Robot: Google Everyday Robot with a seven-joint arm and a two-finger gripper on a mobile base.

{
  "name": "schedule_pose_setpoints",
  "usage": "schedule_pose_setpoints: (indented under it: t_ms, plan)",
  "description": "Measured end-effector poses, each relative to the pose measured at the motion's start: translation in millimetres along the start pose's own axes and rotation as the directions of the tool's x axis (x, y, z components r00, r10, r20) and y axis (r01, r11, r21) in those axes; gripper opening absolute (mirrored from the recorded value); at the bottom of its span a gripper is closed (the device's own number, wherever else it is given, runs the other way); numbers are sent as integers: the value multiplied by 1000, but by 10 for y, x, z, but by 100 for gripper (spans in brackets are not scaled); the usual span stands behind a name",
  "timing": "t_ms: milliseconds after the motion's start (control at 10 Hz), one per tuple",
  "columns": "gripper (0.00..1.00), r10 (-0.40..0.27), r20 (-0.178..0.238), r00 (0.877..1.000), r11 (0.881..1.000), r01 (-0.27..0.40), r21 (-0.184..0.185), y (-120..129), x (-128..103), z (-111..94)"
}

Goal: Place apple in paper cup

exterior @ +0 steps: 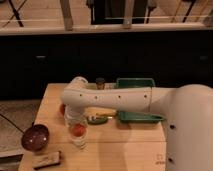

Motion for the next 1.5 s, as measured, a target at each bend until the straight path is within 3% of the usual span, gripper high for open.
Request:
schedule_pose_setpoints:
  t_ms: [400,500,1500]
  plan:
    - [75,-2,-12,1000,1000,2,-7,-18,-40,-50]
    - [80,-4,-12,1000,1000,4,-8,-31,-44,-56]
    - [80,-43,8,999,999,43,-13,-108,-60,-17]
